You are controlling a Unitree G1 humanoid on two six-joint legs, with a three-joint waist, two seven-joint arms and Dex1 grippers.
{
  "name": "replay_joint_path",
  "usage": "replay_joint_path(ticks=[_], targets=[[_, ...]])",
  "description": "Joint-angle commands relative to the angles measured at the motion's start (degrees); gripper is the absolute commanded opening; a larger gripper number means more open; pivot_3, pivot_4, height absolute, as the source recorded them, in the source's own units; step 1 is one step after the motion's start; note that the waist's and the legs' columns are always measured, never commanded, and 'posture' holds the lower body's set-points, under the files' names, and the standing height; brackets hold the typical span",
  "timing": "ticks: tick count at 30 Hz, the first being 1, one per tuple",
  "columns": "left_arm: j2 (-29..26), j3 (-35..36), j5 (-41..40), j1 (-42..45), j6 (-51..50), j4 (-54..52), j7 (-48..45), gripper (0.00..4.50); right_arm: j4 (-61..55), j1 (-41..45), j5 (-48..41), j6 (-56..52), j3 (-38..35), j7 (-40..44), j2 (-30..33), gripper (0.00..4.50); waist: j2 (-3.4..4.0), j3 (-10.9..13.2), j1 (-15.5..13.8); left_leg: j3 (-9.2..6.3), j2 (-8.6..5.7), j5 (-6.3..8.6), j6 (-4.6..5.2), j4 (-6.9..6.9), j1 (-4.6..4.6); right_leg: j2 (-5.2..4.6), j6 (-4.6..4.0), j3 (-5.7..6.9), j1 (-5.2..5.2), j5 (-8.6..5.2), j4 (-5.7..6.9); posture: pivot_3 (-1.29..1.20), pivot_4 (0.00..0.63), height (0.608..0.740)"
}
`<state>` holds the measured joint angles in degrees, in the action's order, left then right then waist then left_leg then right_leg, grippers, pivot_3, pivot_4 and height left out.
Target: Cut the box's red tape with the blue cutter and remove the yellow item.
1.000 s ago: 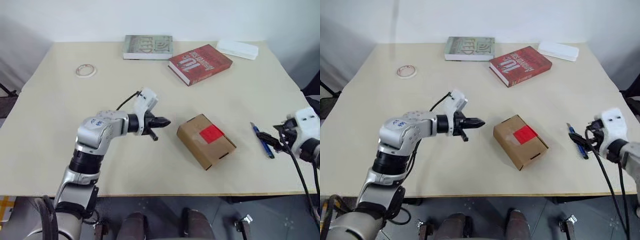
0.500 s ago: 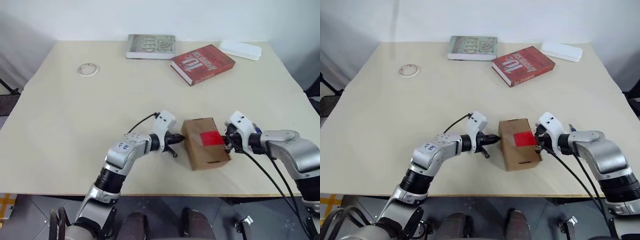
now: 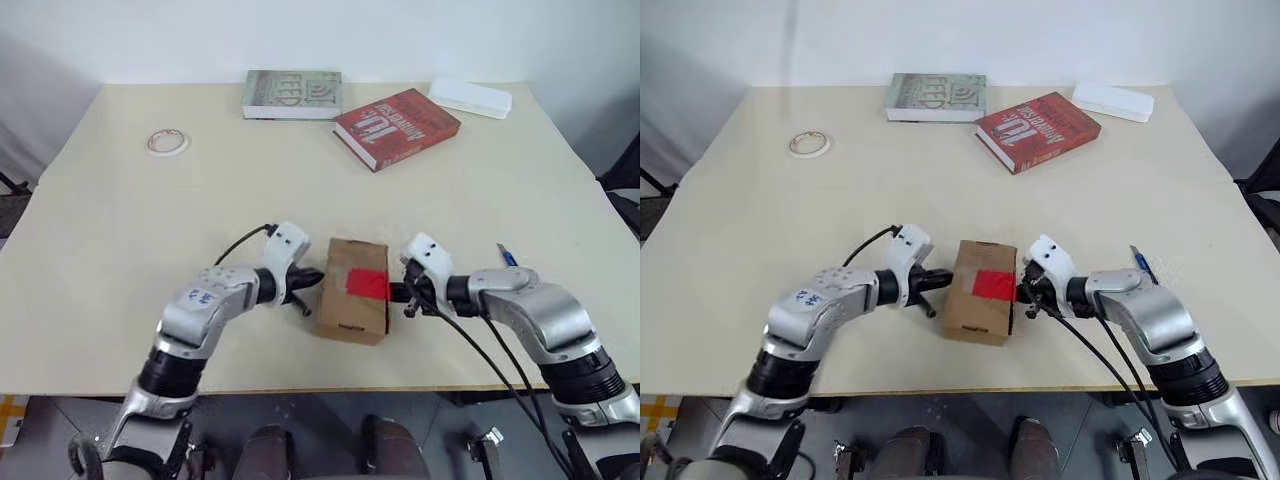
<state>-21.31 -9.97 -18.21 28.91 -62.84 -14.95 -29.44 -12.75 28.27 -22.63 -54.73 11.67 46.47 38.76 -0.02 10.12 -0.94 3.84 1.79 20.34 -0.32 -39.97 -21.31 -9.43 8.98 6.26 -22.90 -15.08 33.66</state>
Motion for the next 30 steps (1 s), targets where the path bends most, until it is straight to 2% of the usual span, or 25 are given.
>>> replay_joint_path(ticks=[1,10,13,16,19,20,23,25,30], targets=[[0.2,-1.1,-2.3,-0.1,-0.2,-2.4,-2.0,0.0,-4.2,0.3,-1.3,0.1,0.5,0.8,-0.8,0.03,-0.01,0.0,-0.4,0.0,0.0,0.0,0.0,-0.02,-0.01,0.0,0.0,0.0,0.0,0.0,0.0,0.0,0.15,0.74],[-2.2,1.6,-3.0,1.7,0.5,-1.1,-4.0,0.0,-6.1,-0.4,-0.2,1.9,0.6,1.1,0.3,0.03,0.0,0.0,-0.4,0.0,-0.01,0.01,0.01,0.01,-0.02,0.0,-0.01,0.0,-0.02,0.0,-0.01,0.0,0.15,0.74],[-3.3,4.8,-5.4,3.2,0.9,-1.2,-6.7,0.0,-4.8,1.2,2.9,1.2,-0.6,-1.3,2.8,0.58,-0.01,0.0,-0.5,0.01,-0.01,0.01,0.01,-0.01,-0.1,0.0,-0.01,0.0,-0.1,0.0,0.0,0.0,0.15,0.74],[-6.2,7.3,-7.8,4.6,-0.3,-0.7,-9.3,0.0,-4.8,1.4,3.8,1.9,-3.7,-1.4,6.9,1.53,-0.01,0.0,-0.4,0.02,-0.01,0.01,0.01,-0.04,-0.17,0.0,0.0,-0.01,-0.15,0.0,-0.01,0.0,0.15,0.74],[-7.2,9.2,-10.2,6.2,-0.4,0.0,-10.6,0.0,-6.4,1.2,2.7,1.4,-6.1,-0.6,9.4,2.67,-0.01,0.0,-0.4,0.05,-0.01,0.01,0.01,0.04,-0.19,0.0,0.0,0.0,-0.27,0.0,0.01,0.0,0.15,0.74],[-7.2,9.8,-10.9,6.9,-0.9,0.3,-10.9,0.0,-6.9,1.3,2.5,1.0,-6.7,-0.7,9.8,2.87,-0.02,0.0,-0.4,0.05,-0.01,0.01,0.0,0.06,-0.19,0.0,-0.01,0.0,-0.27,0.0,0.01,0.0,0.15,0.74],[-5.2,11.2,-14.5,10.7,-3.2,0.1,-11.3,0.0,-10.1,2.3,1.1,-1.8,-9.1,-1.7,10.0,3.82,-0.06,0.0,-0.5,0.08,-0.01,0.01,0.0,0.03,-0.29,0.0,0.0,0.0,-0.38,0.0,0.04,0.0,0.15,0.74],[-3.5,10.3,-15.4,12.5,-3.2,0.4,-10.9,0.0,-12.6,3.8,-1.5,-4.5,-10.3,-3.6,6.3,4.48,-0.06,0.0,-0.4,0.07,-0.01,0.01,0.0,-0.02,-0.33,0.0,0.0,0.0,-0.41,0.0,0.08,0.0,0.15,0.74],[-0.6,8.1,-16.2,14.4,-2.7,2.1,-10.6,0.0,-11.5,4.8,-0.8,-4.7,-8.5,-8.4,-0.4,4.48,-0.06,0.0,-0.4,0.08,0.0,0.0,-0.02,0.0,-0.31,0.0,0.0,-0.01,-0.46,0.0,0.17,0.0,0.15,0.74]])
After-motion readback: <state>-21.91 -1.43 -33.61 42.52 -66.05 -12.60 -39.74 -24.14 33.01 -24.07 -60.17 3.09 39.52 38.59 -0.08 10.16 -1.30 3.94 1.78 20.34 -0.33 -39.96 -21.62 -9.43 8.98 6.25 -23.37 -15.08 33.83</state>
